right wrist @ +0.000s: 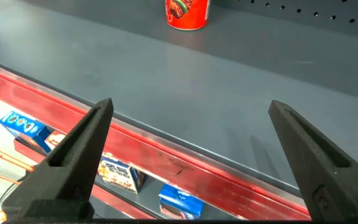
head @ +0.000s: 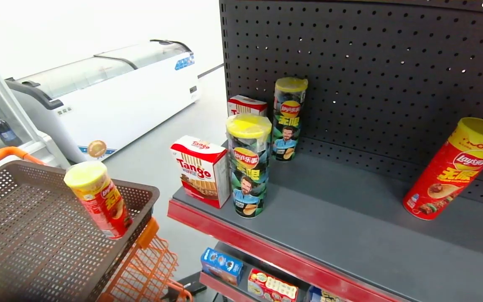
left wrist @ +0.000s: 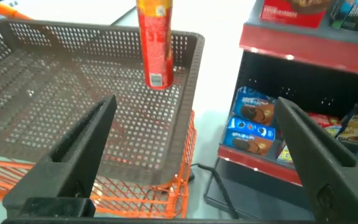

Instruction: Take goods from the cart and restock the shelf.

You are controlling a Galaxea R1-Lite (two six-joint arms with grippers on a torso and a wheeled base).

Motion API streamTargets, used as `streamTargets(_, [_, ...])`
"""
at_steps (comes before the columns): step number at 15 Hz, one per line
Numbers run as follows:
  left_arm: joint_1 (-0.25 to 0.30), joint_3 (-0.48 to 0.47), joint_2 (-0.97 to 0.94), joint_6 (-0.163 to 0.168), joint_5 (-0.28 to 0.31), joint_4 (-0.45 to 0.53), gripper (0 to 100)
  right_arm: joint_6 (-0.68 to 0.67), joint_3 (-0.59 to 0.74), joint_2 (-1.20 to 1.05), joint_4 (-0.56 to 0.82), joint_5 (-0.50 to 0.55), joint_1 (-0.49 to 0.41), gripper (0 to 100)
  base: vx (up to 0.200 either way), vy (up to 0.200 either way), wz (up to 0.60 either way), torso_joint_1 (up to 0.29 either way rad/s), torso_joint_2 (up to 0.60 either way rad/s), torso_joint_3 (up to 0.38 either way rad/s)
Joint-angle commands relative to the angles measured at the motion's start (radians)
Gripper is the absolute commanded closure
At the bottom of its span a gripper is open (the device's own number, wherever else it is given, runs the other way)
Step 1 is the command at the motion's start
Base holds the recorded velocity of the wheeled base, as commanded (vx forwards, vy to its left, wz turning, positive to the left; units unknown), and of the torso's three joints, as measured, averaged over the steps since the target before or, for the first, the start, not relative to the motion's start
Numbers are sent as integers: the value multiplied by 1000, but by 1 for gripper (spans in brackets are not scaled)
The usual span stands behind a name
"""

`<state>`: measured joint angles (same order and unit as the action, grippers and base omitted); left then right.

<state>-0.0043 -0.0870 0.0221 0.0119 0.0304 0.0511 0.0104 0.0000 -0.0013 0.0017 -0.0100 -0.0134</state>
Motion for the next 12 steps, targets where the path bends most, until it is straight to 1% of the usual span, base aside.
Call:
streamTargets(1, [-3, -177, 188, 11, -6, 67, 0, 0, 0, 1, 0, -1, 0, 0, 0, 0, 0, 0, 0, 0])
streamTargets(2, [1, -188, 265, 25, -12, 62, 0, 0, 0, 1, 0, -1, 0, 0, 0, 0, 0, 0, 0, 0])
streamTargets(3, [1, -188, 271, 25, -12, 62, 0, 0, 0, 1, 0, -1, 0, 0, 0, 0, 0, 0, 0, 0])
streamTargets(4, [21, -240, 406, 25, -27, 38, 0, 0, 0, 1, 0, -1, 0, 0, 0, 0, 0, 0, 0, 0])
streamTargets(5, [90, -264, 496, 23, -17, 27, 0, 0, 0, 1, 0, -1, 0, 0, 0, 0, 0, 0, 0, 0])
streamTargets(6, [107, -273, 518, 20, -3, 19, 0, 0, 0, 1, 0, -1, 0, 0, 0, 0, 0, 0, 0, 0])
streamTargets(7, [171, -286, 624, 26, 62, -4, 0, 0, 0, 1, 0, -1, 0, 0, 0, 0, 0, 0, 0, 0])
streamTargets(8, [179, -286, 656, 31, 68, -19, 0, 0, 0, 1, 0, -1, 0, 0, 0, 0, 0, 0, 0, 0])
streamTargets(9, [185, -284, 711, 39, 65, -56, 0, 0, 0, 1, 0, -1, 0, 0, 0, 0, 0, 0, 0, 0])
streamTargets(10, [187, -272, 809, 54, 59, -128, 0, 0, 0, 1, 0, -1, 0, 0, 0, 0, 0, 0, 0, 0])
streamTargets(12, [210, -252, 932, 63, 43, -247, 0, 0, 0, 1, 0, -1, 0, 0, 0, 0, 0, 0, 0, 0])
